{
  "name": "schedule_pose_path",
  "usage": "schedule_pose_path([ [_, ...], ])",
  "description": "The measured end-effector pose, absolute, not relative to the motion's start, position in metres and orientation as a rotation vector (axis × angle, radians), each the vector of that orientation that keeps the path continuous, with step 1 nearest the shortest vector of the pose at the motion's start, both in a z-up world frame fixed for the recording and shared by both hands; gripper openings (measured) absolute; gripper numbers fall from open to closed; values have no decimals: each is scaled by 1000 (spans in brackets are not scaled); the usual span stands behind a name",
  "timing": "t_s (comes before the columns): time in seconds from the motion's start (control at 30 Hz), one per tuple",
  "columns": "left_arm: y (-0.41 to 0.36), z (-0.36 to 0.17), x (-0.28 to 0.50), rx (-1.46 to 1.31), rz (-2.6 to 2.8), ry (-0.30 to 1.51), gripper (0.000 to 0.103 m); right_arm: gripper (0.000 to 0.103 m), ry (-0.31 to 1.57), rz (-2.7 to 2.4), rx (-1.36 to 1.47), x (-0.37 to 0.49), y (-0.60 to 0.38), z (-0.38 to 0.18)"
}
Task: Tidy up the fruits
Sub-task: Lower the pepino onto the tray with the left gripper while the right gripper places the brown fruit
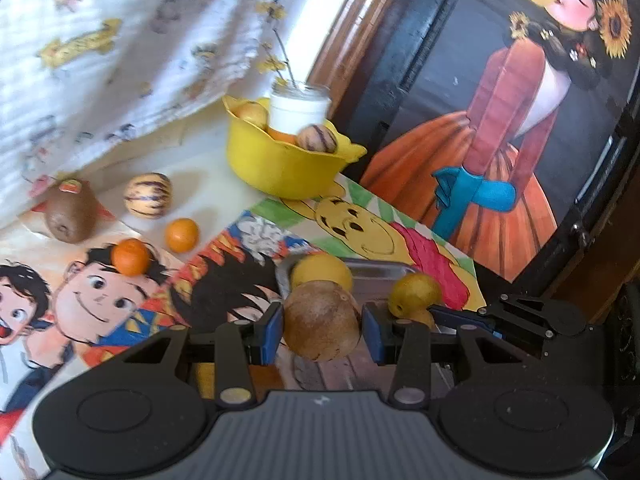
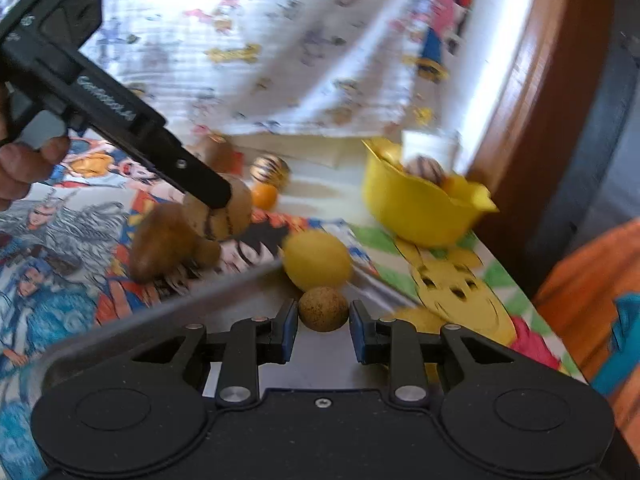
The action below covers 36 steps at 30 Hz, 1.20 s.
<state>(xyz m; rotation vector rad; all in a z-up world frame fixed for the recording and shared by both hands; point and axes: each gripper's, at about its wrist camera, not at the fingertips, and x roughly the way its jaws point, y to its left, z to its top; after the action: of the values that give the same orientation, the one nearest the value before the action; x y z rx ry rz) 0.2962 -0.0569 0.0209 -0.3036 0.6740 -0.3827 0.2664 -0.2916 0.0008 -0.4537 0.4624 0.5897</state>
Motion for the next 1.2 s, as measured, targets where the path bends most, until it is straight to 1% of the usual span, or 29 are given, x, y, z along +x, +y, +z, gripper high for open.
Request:
schedule_pose_path([
  [0.2, -86, 9, 302, -238, -416, 711, 46, 30, 518, 542, -440, 272, -308, -15],
  [0.47, -105, -4, 313, -183, -421, 749, 46, 30, 534, 540, -429, 274, -312, -24],
  [0.7, -117, -4, 315, -127, -433, 721, 40, 30, 546, 510, -427, 276, -314, -24],
  [0.83, -121, -4, 316, -109, -436, 717, 40, 30, 550, 509, -420, 277, -315, -24],
  [1.1, -121, -3, 316, -113, -436, 716, 41, 31, 560, 506, -419, 273, -314, -28],
  [1.2, -120, -5, 316, -117, -435, 726, 46, 32, 561, 503, -415, 272, -314, -27],
])
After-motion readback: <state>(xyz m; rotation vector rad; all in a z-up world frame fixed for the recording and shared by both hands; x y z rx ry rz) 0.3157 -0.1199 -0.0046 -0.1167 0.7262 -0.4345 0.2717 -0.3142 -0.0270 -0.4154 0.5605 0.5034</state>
